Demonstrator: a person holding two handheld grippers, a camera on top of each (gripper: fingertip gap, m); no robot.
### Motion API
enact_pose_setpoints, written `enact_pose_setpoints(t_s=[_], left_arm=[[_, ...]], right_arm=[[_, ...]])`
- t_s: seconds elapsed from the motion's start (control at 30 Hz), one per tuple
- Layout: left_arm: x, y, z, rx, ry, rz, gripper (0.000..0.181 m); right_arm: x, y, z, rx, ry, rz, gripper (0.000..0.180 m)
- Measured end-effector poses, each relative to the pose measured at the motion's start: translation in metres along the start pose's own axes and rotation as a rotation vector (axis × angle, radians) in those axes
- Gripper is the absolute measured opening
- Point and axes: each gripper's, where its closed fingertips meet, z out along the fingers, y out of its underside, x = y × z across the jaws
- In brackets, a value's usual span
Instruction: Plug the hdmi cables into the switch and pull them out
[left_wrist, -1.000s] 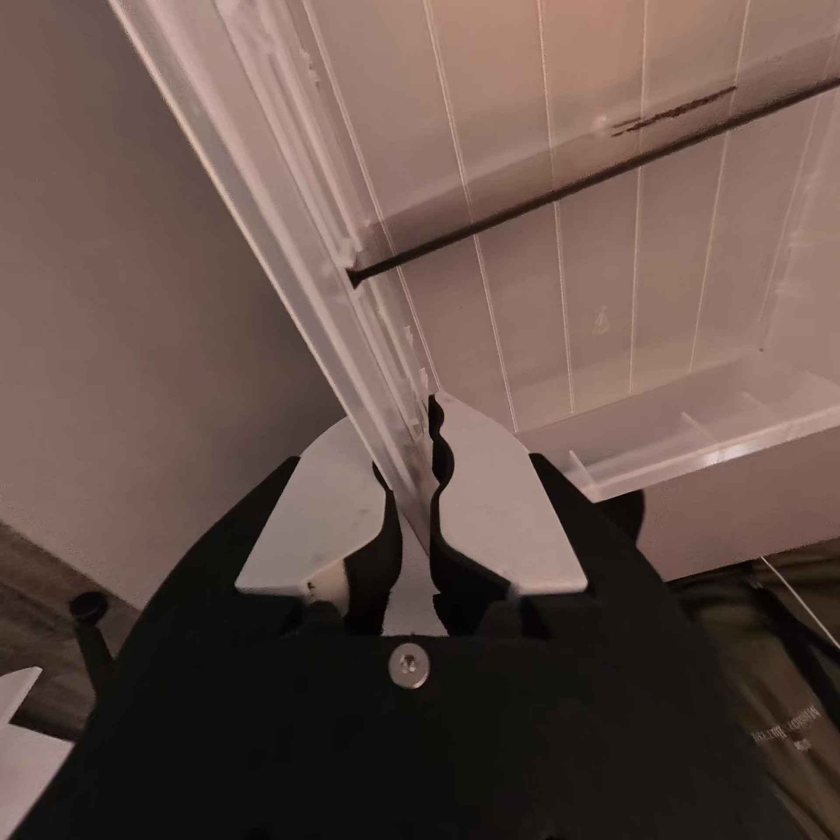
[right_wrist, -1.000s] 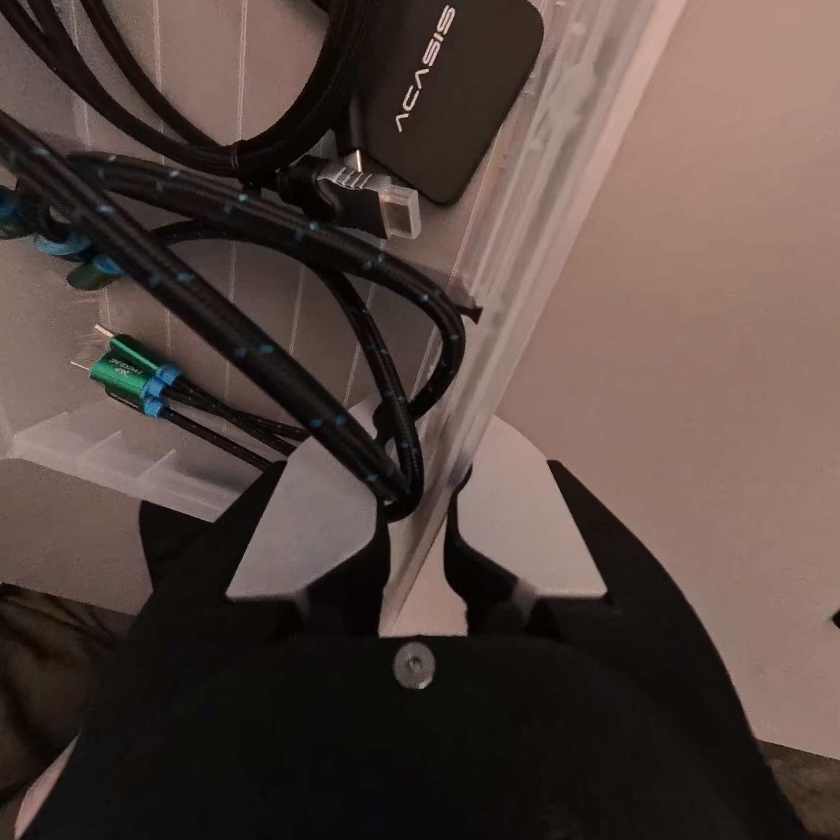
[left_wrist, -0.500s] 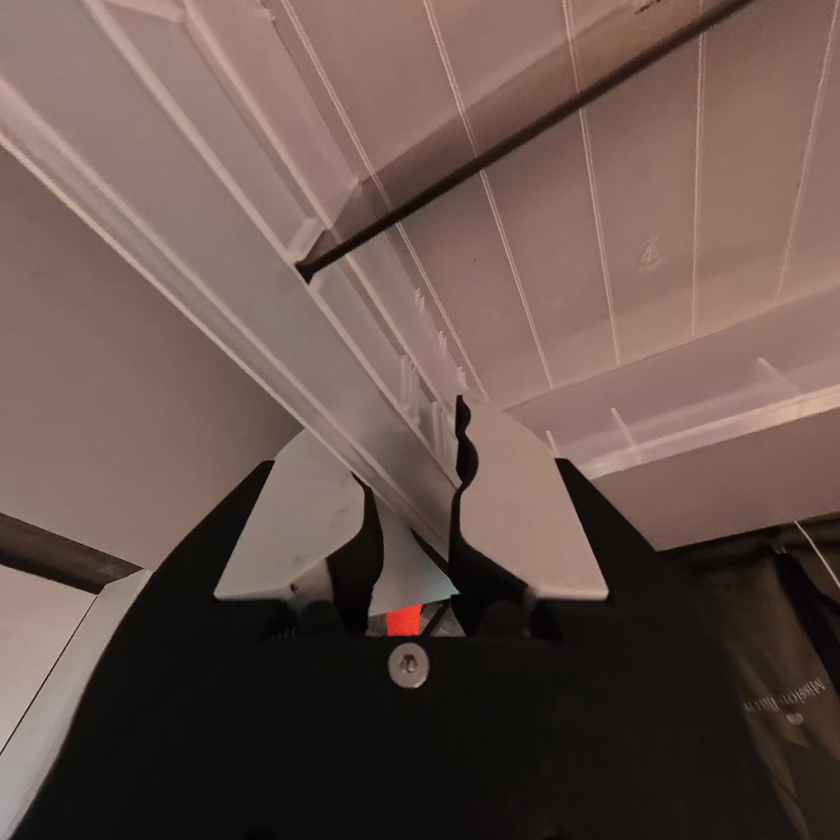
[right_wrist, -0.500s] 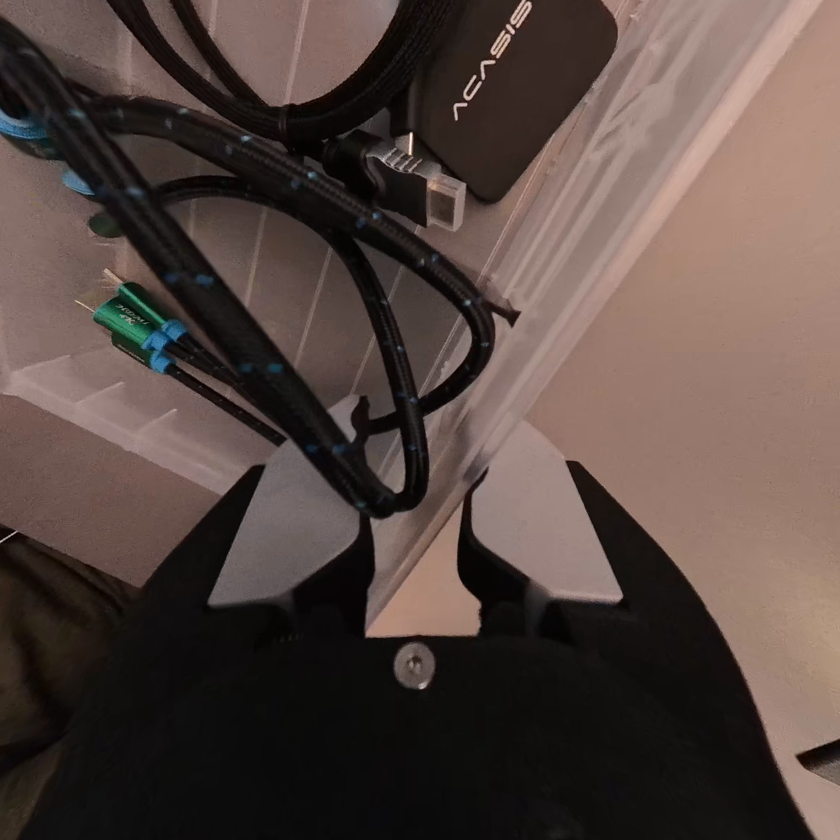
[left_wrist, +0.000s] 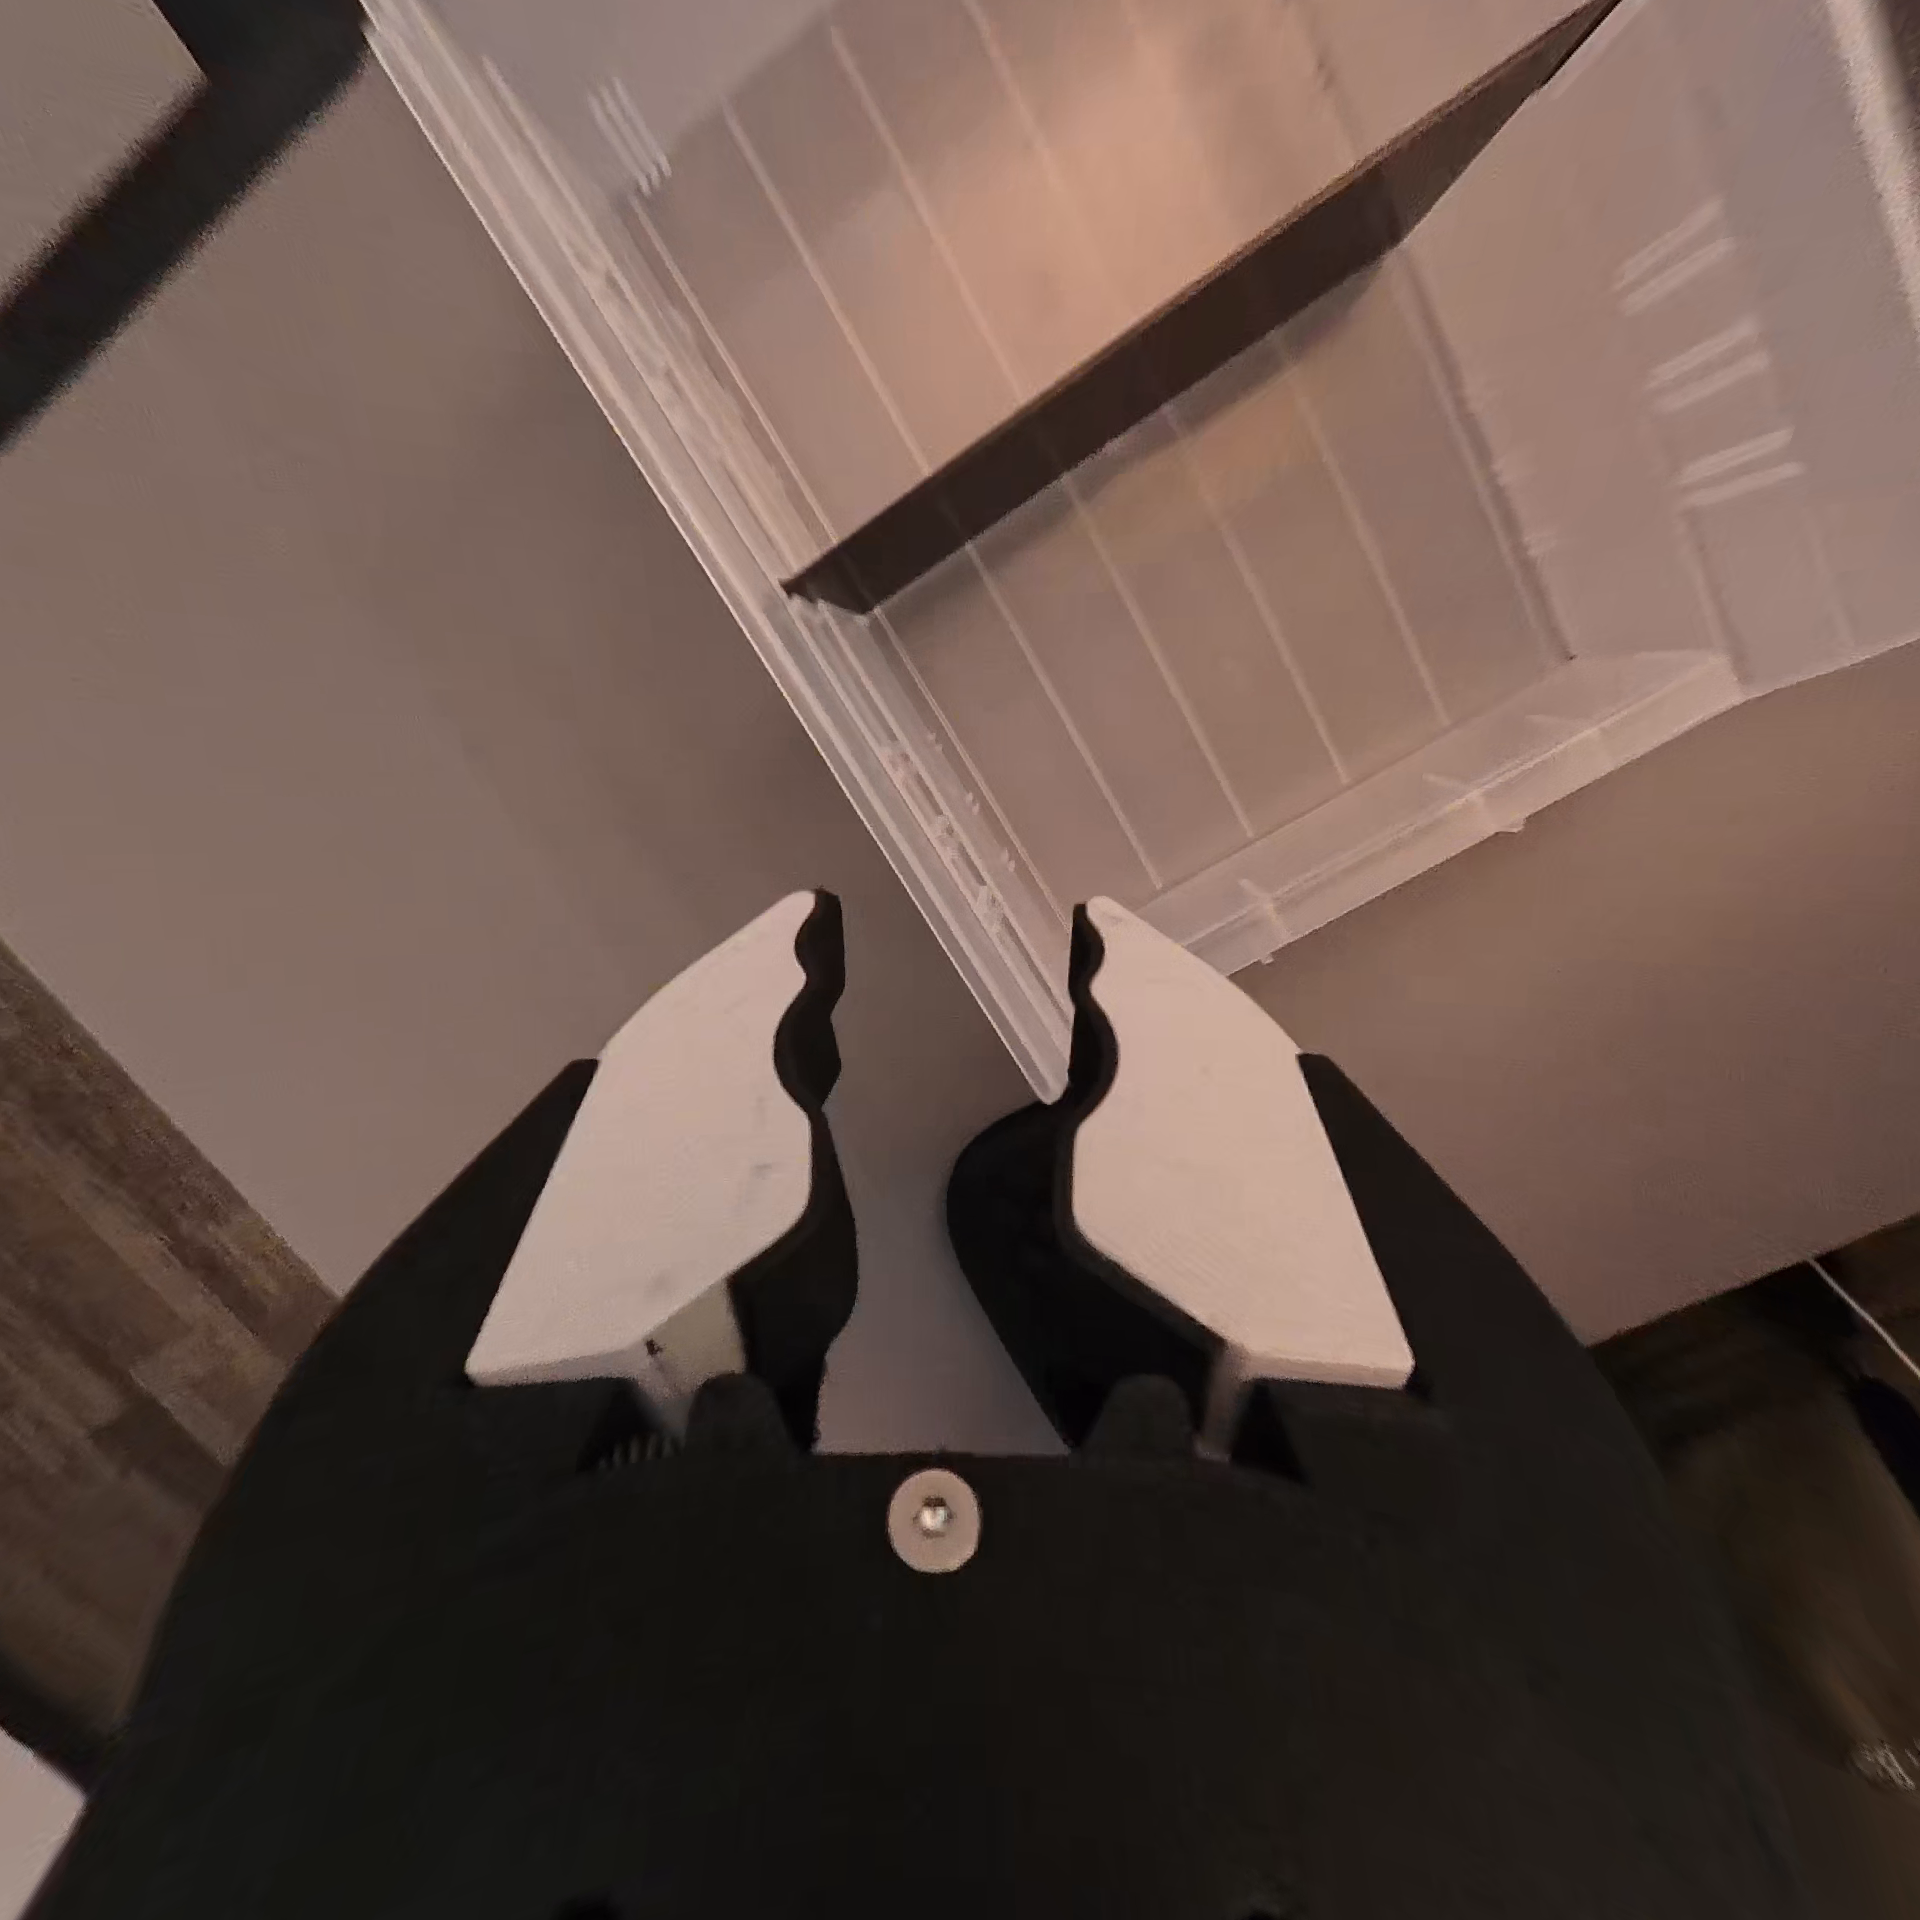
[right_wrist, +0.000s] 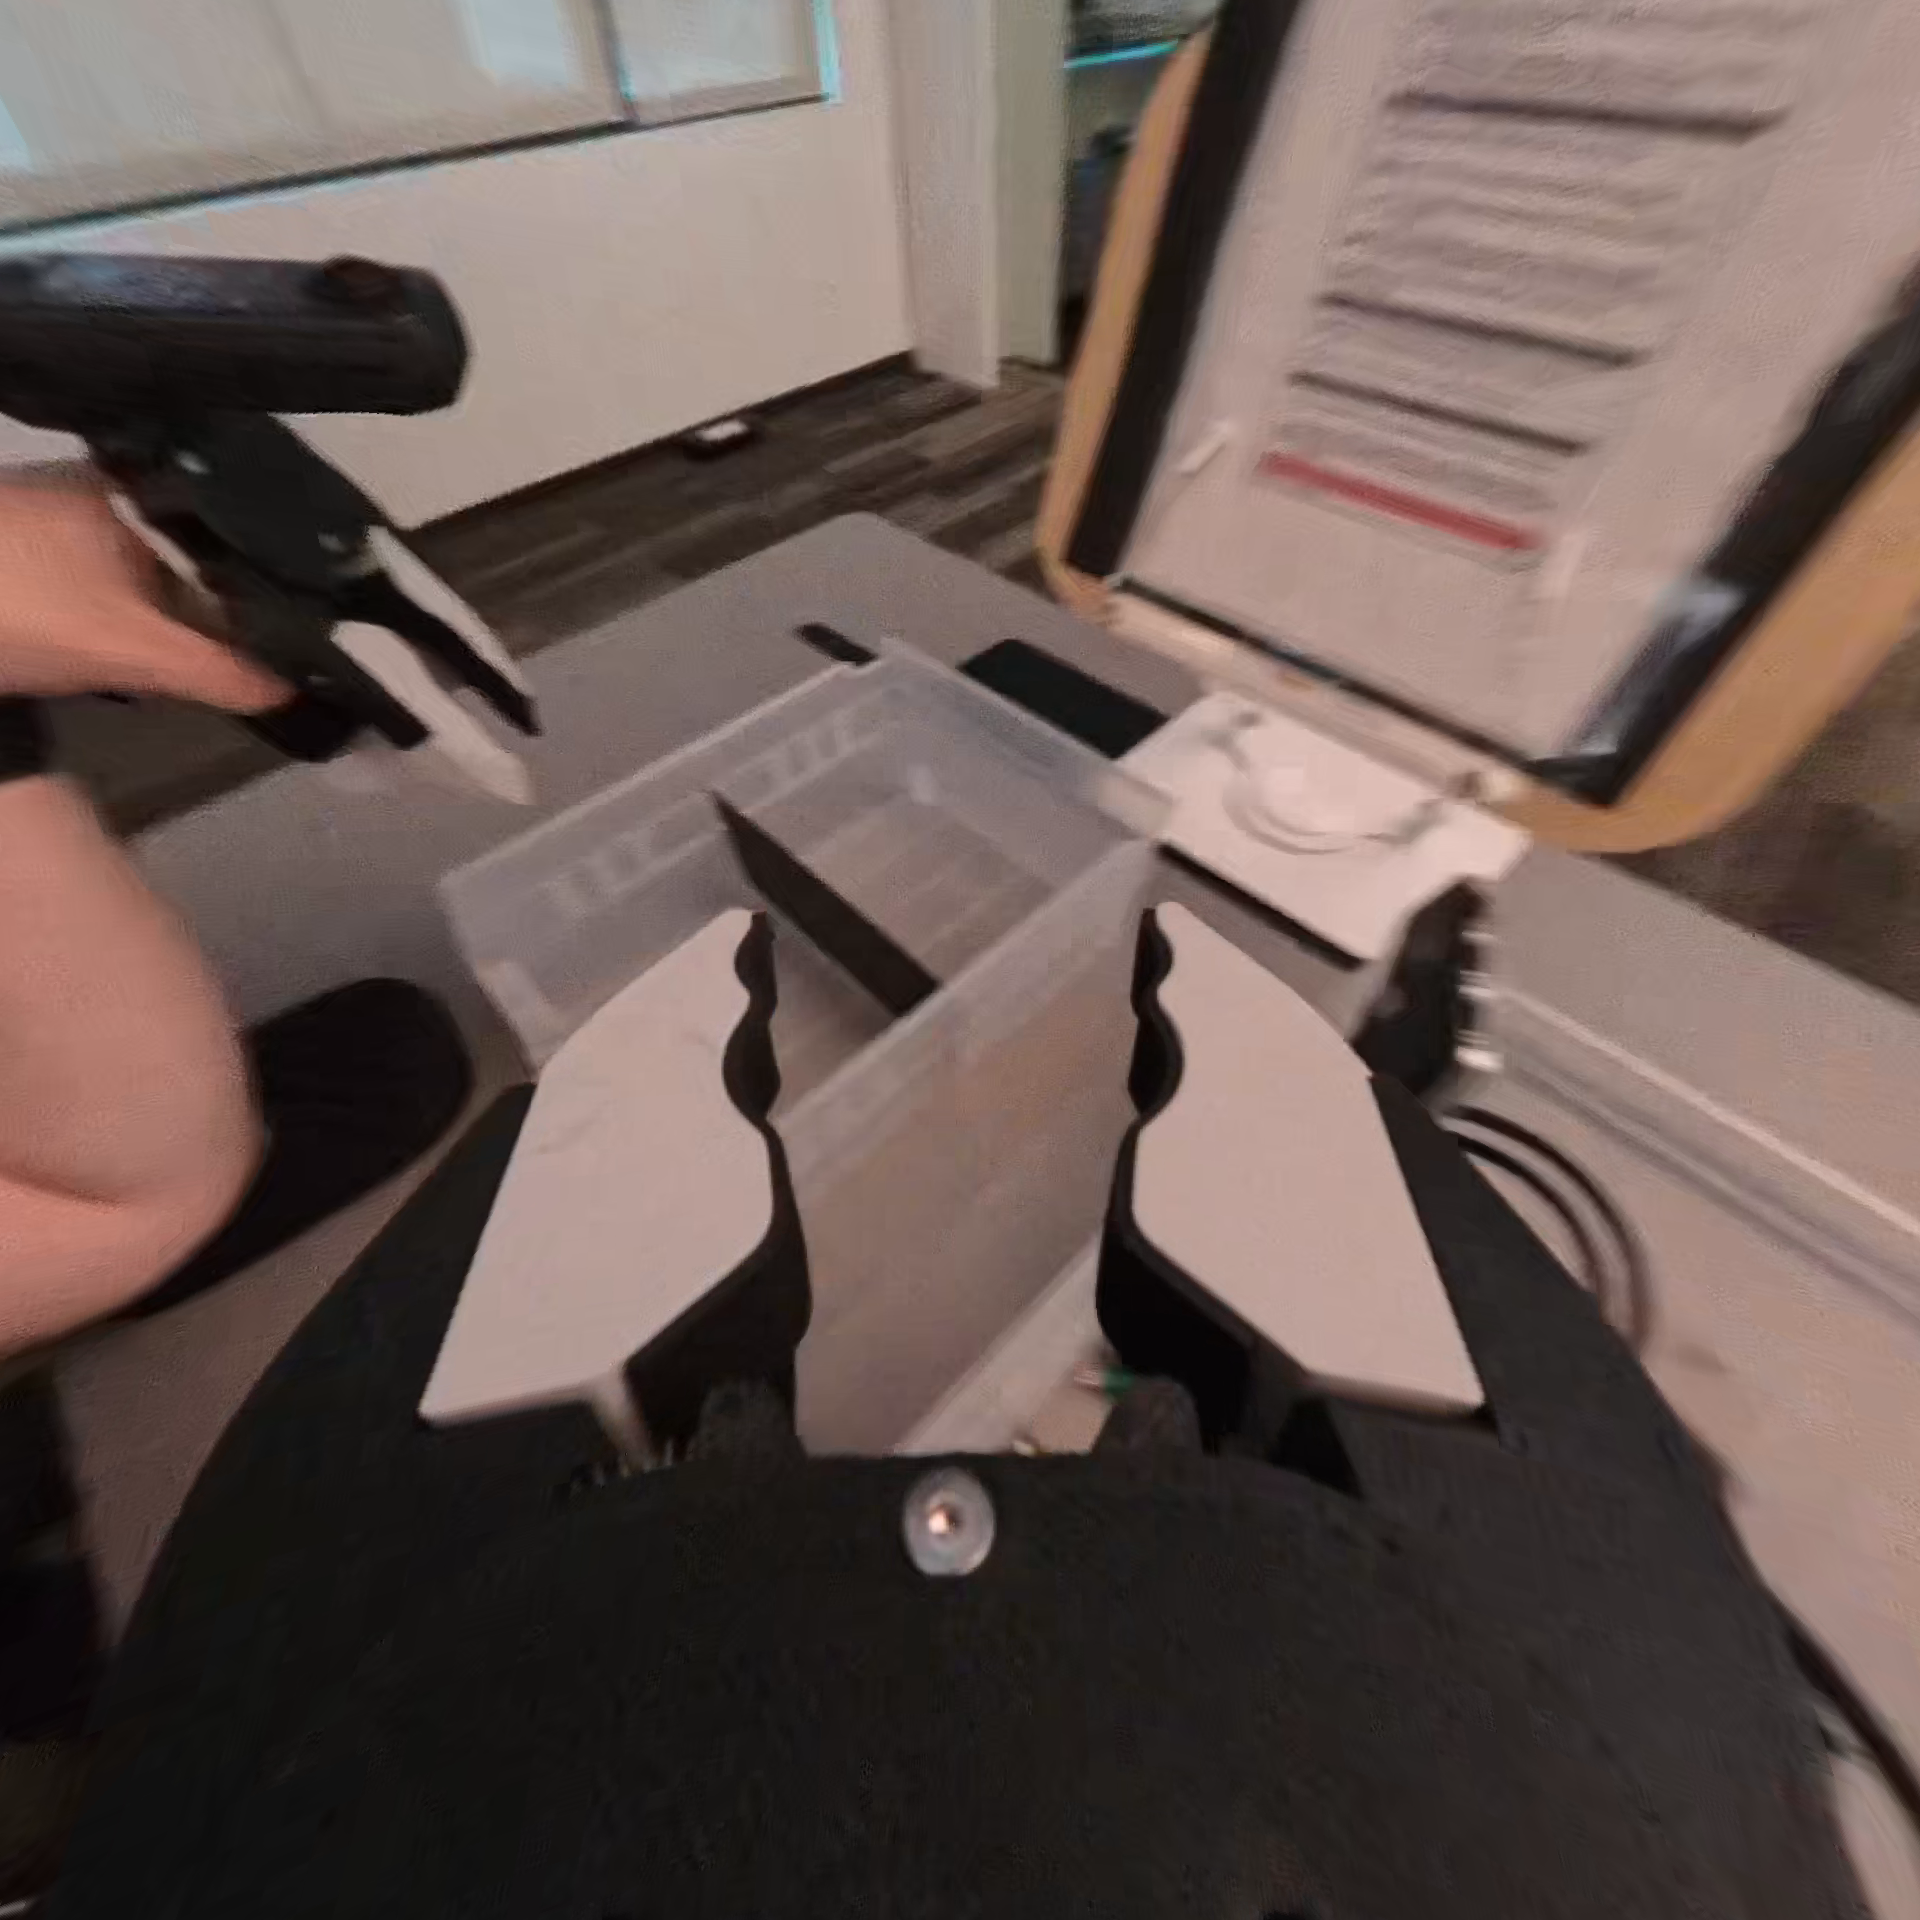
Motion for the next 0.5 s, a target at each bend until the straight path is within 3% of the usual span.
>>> enact_pose_setpoints(t_s=[0.07, 0.2, 0.33, 0.43, 0.5], left_arm=[[0.01, -0.007, -0.008, 0.054, 0.012, 0.047, 0.042], [0.028, -0.007, -0.008, 0.052, 0.032, 0.167, 0.043], [0.034, -0.007, -0.01, 0.052, 0.026, 0.19, 0.042], [0.035, -0.009, -0.013, 0.065, 0.022, 0.188, 0.041], [0.038, -0.007, -0.013, 0.061, 0.027, 0.202, 0.041]], right_arm=[[-0.035, 0.018, 0.049, -0.154, -0.149, 0.118, 0.072], [-0.015, 0.071, 0.12, -0.426, -0.042, 0.227, 0.071], [-0.014, 0.146, 0.132, -0.828, 0.014, 0.338, 0.079], [-0.033, 0.169, 0.134, -0.928, -0.008, 0.557, 0.074], [-0.032, 0.185, 0.135, -0.99, 0.041, 0.582, 0.067]])
